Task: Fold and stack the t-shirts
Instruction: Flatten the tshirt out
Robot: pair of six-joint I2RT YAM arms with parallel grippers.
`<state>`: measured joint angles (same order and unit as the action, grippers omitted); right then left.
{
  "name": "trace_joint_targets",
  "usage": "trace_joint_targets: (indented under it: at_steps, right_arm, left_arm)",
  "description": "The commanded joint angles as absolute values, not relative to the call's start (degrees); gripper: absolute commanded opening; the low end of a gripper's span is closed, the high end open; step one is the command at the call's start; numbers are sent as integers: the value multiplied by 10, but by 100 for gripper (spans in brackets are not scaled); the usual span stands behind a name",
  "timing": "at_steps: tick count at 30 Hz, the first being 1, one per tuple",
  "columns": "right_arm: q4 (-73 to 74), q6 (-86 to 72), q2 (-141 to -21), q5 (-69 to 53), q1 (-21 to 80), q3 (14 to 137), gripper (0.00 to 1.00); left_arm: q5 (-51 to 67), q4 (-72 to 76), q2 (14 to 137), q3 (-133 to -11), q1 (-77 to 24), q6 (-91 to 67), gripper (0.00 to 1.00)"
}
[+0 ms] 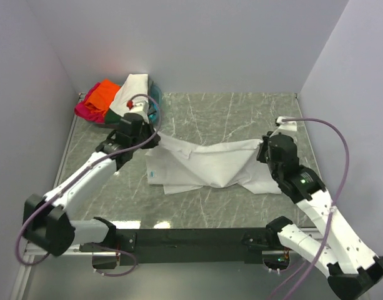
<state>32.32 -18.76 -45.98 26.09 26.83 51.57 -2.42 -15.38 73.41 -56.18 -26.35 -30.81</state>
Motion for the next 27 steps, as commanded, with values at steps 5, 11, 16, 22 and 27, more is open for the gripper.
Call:
trace_joint_targets:
  at_steps: [5,11,16,22,27]
  right_arm:
    - [391,-178,-369,283,265,603,0]
    - [434,-173,-324,279,265,649,0]
    - [445,-185,-331,255,264,627,0]
    - [453,-197,-318,266,265,612,0]
    - [406,-189,-353,279,265,611,0]
  left_arm:
    - [17,-211,597,-602,-265,-315,1]
    - [69,-256,550,-621,-265,-309,0]
    - [62,-243,535,-562,-265,-319,1]
    - [80,-214,512,-540,-265,-341,1]
    - [83,-189,583,-591,-261,-323,1]
